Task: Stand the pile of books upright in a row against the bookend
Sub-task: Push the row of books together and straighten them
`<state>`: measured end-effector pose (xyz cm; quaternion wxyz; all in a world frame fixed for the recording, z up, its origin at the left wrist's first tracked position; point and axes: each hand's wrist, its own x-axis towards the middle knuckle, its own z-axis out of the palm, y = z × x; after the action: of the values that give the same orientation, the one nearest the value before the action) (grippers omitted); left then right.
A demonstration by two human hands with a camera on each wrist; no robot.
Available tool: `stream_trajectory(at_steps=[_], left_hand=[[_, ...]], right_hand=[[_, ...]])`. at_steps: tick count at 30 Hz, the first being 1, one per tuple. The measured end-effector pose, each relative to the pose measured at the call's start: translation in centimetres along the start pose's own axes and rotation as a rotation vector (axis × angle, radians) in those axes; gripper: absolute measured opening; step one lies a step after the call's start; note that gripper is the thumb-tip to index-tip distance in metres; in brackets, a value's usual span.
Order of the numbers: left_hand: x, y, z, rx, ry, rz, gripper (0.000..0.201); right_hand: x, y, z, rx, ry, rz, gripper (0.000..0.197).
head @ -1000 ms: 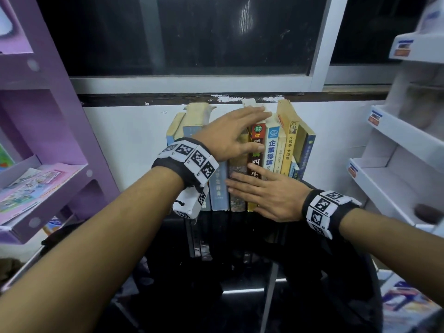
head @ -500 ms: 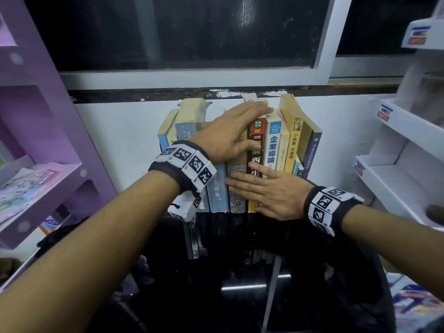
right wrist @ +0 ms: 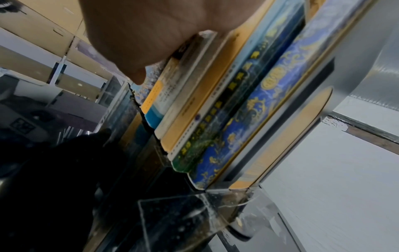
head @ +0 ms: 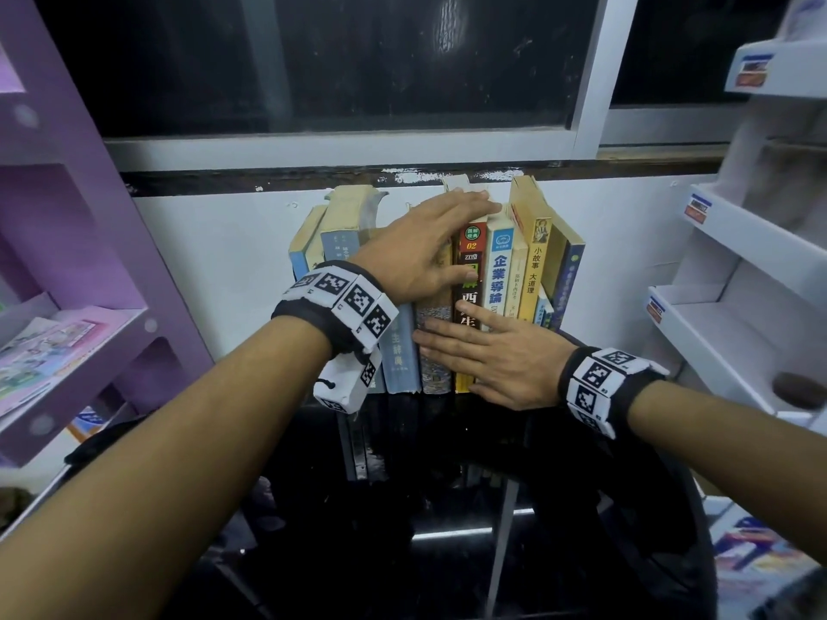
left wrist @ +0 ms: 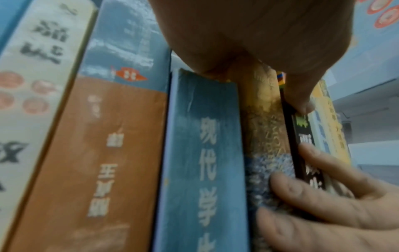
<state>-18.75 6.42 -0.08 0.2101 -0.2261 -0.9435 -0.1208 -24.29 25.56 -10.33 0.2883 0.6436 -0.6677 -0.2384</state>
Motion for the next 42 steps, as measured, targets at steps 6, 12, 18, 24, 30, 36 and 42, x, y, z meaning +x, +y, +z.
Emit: stream_trajectory(at_steps=[6,12,18,24,30,36,42], left_hand=[[1.1,1.7,-0.9,0.079,0.022,0.025,0.070],[3.3,3.6,-0.2,0.153,-0.043,0.111,0.069],[4.0,3.7,0.5,0.263,-0.070,0.082,0.065],[4.1,3.6,0.4,0.343,-0.072,0.081,0.066],[4.4,3.2,0.7,0.347,-0.045,0.089,0.065],[4.6,2.8,0.9,0.341,-0.033,0.103,0.067],[4.6,2.8,1.0,0.332,-0.035,0.116,0.067]], right_hand=[[-2.1,-0.2,-0.3,0.021,-0.008,-0.003,0.070],[-4.2,0.0,0.2,0.019,-0.038,0.008,0.071],[-5.0,0.7,1.2,0.014,-0.051,-0.006,0.073],[-4.7,1.5,2.4,0.009,-0.045,-0.029,0.072],[-4.6,1.9,3.0,0.008,-0.034,-0.046,0.073],[-4.5,2.0,3.3,-0.015,-0.022,-0.037,0.073],[-4.7,1.9,3.4,-0.021,-0.015,-0.029,0.074]])
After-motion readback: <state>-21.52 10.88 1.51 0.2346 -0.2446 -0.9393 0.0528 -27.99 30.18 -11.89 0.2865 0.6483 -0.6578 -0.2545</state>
